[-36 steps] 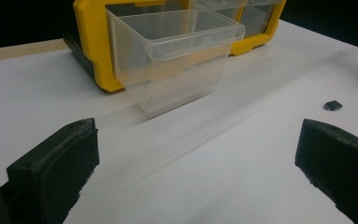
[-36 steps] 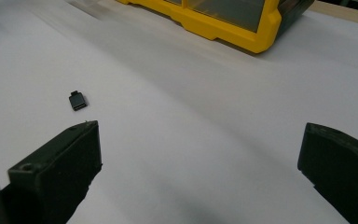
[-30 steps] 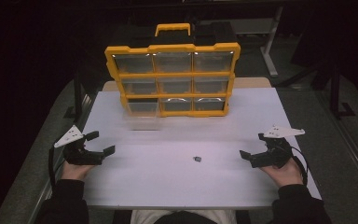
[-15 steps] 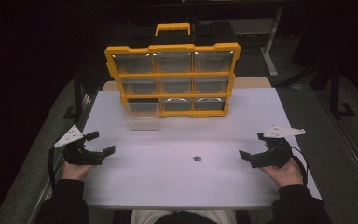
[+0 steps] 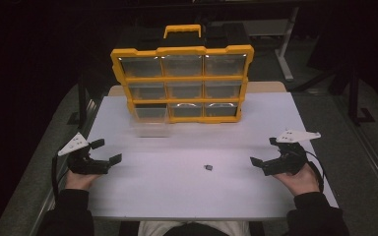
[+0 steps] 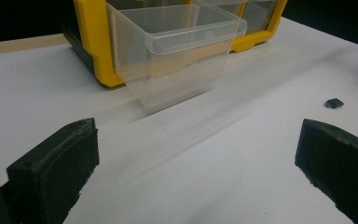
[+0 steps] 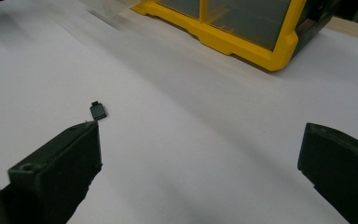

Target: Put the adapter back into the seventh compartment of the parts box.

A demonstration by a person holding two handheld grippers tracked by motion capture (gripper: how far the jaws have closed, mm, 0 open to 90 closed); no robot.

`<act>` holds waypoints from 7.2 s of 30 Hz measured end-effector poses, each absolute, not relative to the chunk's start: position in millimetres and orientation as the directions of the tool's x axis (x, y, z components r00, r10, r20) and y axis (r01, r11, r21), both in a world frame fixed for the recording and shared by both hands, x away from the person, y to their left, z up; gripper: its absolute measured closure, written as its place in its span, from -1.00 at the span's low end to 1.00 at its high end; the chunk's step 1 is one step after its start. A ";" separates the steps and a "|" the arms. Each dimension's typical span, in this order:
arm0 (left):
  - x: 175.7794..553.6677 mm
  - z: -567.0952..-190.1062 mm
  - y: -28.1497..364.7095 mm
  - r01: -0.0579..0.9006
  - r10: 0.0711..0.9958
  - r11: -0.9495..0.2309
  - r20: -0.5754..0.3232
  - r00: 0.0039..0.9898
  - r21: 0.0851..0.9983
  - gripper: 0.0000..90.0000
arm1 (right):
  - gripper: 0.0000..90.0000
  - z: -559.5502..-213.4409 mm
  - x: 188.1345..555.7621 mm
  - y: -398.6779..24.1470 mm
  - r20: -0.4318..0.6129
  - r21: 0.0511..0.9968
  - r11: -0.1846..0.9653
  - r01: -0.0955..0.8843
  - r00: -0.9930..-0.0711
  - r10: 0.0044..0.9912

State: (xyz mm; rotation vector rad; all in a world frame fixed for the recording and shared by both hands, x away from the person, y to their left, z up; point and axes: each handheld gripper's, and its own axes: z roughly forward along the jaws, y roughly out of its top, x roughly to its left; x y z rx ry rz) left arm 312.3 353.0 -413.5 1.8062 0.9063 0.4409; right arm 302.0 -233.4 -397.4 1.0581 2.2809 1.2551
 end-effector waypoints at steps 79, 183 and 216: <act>310.6 -412.9 352.2 0.366 0.754 -0.192 -0.102 0.649 0.911 -1.00 | -1.00 -371.7 340.0 -136.4 -0.001 0.680 0.619 0.394 -0.843 0.538; 312.1 -415.0 350.1 0.372 0.745 -0.208 -0.100 0.659 0.905 -1.00 | 0.66 -430.0 361.1 -72.6 0.037 0.450 0.832 0.324 -0.938 0.346; 312.3 -415.1 350.3 0.372 0.745 -0.207 -0.101 0.659 0.905 -1.00 | 0.67 -378.6 370.9 -87.2 0.009 0.532 0.790 0.303 -0.936 0.353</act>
